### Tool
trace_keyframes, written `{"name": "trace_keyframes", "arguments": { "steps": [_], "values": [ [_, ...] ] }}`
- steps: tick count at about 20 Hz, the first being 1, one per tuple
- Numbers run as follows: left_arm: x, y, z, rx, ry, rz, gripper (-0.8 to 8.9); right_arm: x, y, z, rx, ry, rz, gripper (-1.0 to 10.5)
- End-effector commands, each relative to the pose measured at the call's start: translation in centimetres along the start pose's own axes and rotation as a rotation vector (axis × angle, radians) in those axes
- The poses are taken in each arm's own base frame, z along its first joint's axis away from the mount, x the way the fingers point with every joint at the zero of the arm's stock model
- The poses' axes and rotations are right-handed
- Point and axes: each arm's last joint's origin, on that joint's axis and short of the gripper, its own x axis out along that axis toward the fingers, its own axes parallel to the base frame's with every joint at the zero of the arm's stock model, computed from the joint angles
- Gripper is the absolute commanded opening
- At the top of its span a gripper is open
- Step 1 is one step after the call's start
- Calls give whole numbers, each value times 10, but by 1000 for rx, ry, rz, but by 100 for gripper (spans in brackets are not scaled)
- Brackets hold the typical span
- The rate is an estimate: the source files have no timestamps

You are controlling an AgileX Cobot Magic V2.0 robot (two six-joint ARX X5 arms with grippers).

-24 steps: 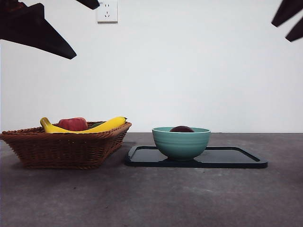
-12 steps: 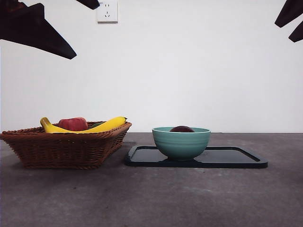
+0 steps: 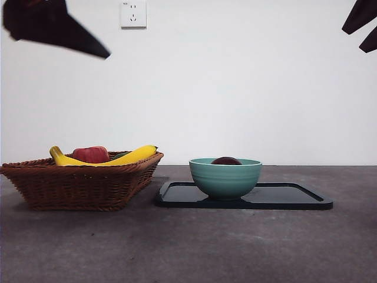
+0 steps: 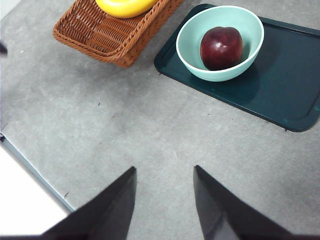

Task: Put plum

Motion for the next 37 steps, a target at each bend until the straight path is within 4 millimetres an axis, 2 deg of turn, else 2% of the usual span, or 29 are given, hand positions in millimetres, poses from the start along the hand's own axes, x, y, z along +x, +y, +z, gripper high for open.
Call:
{"name": "trace_keyframes", "arguments": {
  "steps": [1,4,8,12,16,21,26,32,37],
  "values": [
    [-2,-3,20,-2,-66,44,403,0,1,2,-8,-5,8,184],
    [4,0,47,-2,-84,99,403,0,1,2,-8,-5,8,184],
    [28,9,89,-9,-71,118,401,0,1,2,-7,-4,8,184],
    [69,29,122,0,-32,152,401,0,1,2,-6,-4,7,184],
    [113,51,138,-9,8,186,401,0,1,2,-7,-4,7,184],
    [166,81,133,-5,75,222,401,0,1,2,-6,-4,6,184],
    [205,98,117,52,120,256,401,0,1,2,-6,-4,5,184],
    [233,107,102,84,157,264,401,0,1,2,-2,-3,5,184],
    [240,108,100,140,164,263,400,0,1,2,-2,-3,5,184]
  ]
}}
